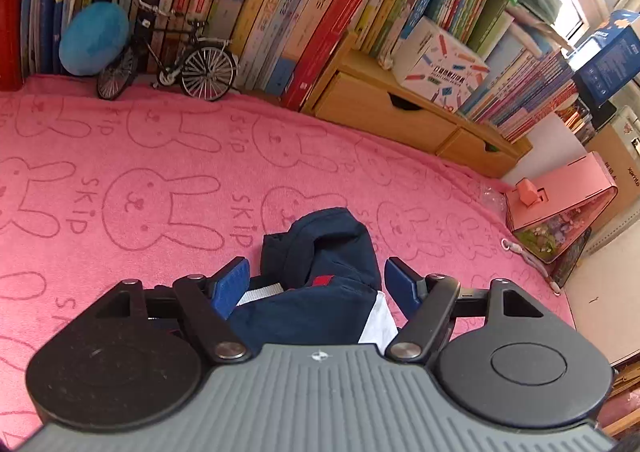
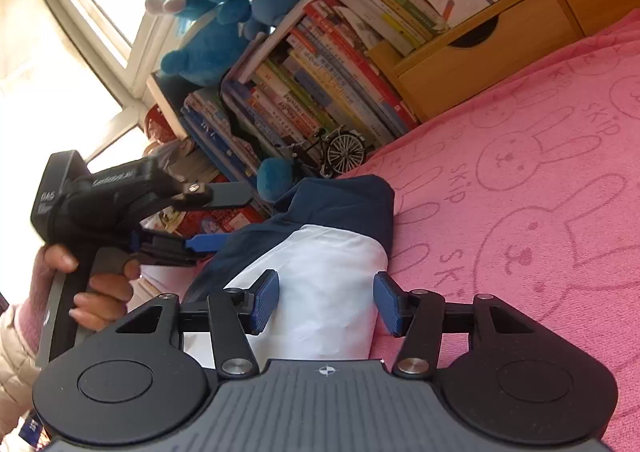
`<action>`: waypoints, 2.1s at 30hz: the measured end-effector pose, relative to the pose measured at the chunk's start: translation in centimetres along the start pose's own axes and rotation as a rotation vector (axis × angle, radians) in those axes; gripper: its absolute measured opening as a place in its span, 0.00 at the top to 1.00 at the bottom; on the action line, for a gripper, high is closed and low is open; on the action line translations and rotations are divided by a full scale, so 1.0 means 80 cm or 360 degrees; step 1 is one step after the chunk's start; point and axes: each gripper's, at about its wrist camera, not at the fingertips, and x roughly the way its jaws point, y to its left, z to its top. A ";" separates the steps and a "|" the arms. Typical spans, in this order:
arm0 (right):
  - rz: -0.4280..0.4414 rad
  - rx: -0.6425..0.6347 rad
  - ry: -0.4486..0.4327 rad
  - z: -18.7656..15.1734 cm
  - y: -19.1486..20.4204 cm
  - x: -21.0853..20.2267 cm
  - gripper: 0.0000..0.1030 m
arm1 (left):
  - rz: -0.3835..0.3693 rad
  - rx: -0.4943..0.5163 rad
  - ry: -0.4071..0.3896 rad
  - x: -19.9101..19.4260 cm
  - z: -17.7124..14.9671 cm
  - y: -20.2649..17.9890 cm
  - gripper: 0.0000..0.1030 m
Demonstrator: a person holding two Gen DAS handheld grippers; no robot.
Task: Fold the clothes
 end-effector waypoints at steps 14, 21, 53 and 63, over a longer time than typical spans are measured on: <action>0.0000 -0.0048 0.0042 -0.002 0.007 0.005 0.38 | -0.0238 0.0174 0.0080 0.023 0.010 -0.018 0.56; -0.0005 -0.0052 0.0050 -0.001 0.008 0.006 0.37 | -0.0213 0.0151 0.0253 0.042 0.012 -0.014 0.35; 0.0005 -0.0092 0.0105 -0.004 0.013 0.014 0.31 | -0.0328 -0.0081 -0.0200 0.048 0.058 -0.022 0.79; -0.0002 -0.0098 0.0113 -0.003 0.013 0.015 0.30 | -0.0298 0.0047 0.0065 0.014 0.041 -0.015 0.30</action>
